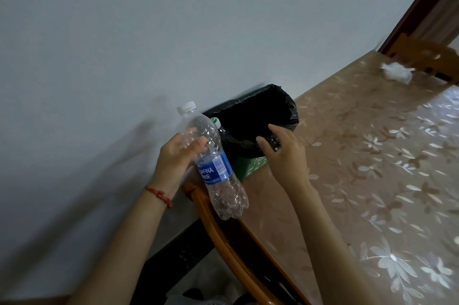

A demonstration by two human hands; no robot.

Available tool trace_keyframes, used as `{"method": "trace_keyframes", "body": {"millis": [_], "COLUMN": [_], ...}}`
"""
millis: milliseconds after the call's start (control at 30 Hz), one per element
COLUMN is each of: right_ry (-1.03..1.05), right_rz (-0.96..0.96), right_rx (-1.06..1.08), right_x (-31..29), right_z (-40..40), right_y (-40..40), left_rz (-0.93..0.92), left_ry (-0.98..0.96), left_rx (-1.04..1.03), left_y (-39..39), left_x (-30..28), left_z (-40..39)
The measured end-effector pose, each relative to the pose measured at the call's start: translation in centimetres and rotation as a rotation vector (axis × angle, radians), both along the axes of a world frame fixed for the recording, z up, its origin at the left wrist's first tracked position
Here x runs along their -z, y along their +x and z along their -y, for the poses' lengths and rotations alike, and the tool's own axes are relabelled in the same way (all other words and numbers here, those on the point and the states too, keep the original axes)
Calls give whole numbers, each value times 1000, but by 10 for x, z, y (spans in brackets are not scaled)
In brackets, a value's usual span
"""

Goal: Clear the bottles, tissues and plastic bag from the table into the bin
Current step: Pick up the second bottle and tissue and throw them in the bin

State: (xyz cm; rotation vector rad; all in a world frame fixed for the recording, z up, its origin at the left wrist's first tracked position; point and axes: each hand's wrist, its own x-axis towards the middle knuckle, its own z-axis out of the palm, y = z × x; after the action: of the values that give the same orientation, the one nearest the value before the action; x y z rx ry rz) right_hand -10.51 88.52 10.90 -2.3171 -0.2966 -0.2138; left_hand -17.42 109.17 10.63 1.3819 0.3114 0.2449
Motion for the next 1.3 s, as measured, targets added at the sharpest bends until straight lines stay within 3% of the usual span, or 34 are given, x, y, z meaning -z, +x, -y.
{"method": "trace_keyframes", "body": {"millis": [200,367,967,1300], "right_ry": [-312,-447,-439,-450], "right_rz": [136,101,-36,-36], "right_rx": [-79,-77,-120,-162], "right_x": [24,43,57,62], "right_z": [27,45,55,47], "right_y": [-39,-55,-69,-67], "left_rz": [20,54,116,-10], "left_ry": [15,-8,-153,35], "left_rx": [-2,-40,-431,-345], "left_y": [8,20,80,78], "left_x": [-13,-24,-43,-18], "left_z": [1,7,44,40]}}
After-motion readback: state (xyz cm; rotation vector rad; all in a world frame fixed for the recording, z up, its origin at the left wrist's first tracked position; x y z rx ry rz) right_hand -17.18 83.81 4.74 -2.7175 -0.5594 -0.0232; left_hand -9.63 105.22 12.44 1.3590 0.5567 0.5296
